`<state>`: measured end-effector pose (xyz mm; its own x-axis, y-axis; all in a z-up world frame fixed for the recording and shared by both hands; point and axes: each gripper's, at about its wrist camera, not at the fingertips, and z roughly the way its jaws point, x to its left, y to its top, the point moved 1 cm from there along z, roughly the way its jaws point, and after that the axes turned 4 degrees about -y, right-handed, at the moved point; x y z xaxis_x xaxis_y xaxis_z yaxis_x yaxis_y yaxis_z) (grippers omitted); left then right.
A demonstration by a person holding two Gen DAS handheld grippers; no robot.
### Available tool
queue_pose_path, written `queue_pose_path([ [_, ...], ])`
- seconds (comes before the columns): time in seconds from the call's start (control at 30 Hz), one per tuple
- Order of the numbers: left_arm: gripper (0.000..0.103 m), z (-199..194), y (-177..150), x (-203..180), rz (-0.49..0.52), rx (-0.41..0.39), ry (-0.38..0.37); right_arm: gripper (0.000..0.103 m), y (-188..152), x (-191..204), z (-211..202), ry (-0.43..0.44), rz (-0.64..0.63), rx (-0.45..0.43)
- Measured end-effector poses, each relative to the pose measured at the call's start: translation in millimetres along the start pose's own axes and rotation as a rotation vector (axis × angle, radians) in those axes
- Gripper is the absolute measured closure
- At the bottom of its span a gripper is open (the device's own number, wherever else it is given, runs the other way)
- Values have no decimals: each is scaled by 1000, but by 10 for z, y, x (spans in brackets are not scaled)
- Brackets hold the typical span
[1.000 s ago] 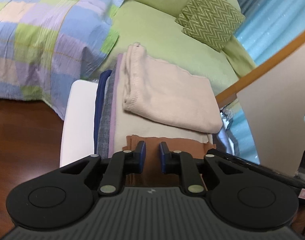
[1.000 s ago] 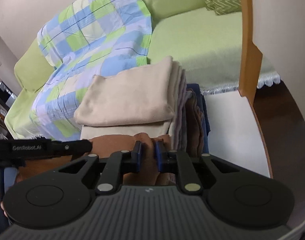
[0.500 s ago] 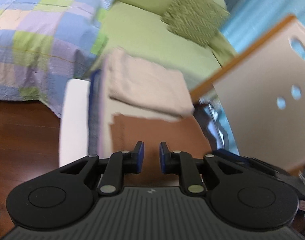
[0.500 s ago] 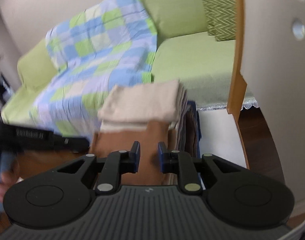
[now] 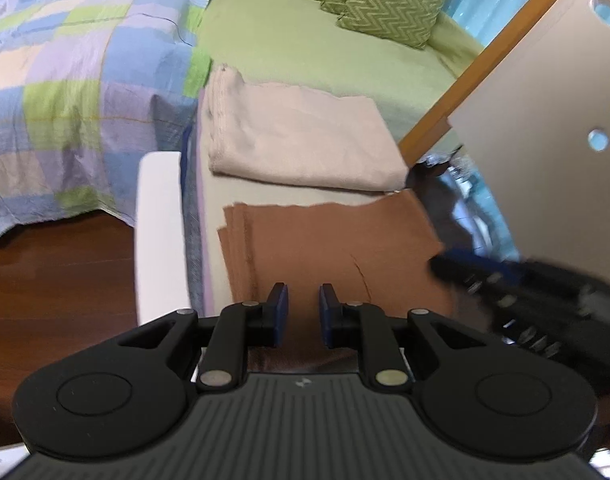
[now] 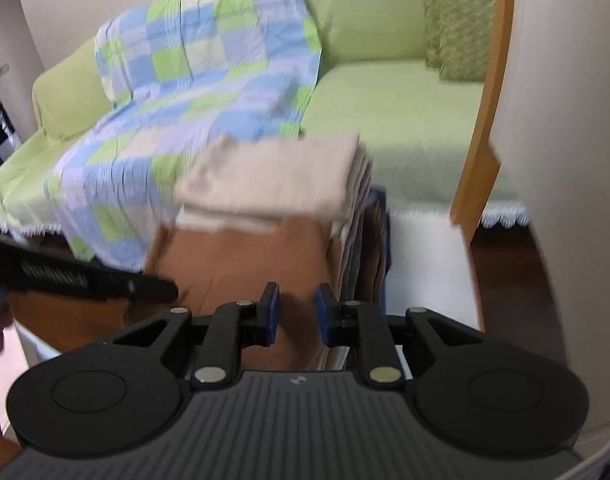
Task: Fold clothes
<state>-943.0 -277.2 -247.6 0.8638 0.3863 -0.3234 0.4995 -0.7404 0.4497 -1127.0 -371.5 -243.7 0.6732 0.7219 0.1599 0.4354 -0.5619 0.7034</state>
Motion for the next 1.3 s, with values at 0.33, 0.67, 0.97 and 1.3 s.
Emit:
queue_pose_path([
  [0.33,78,193,80,-35,22,48,70,94,196,20,377,81,-69,-7],
  [0.67,78,157,92,-8,11,52,65,98,190,-70,603,66,23,40],
  [0.97,75,-187,-74,9,5,38,20,93,65,-64,-247,22,44,-16],
  [1.3,75,2,-149,-331,109,60,-19,95,-306,52,11,17,-17,107],
])
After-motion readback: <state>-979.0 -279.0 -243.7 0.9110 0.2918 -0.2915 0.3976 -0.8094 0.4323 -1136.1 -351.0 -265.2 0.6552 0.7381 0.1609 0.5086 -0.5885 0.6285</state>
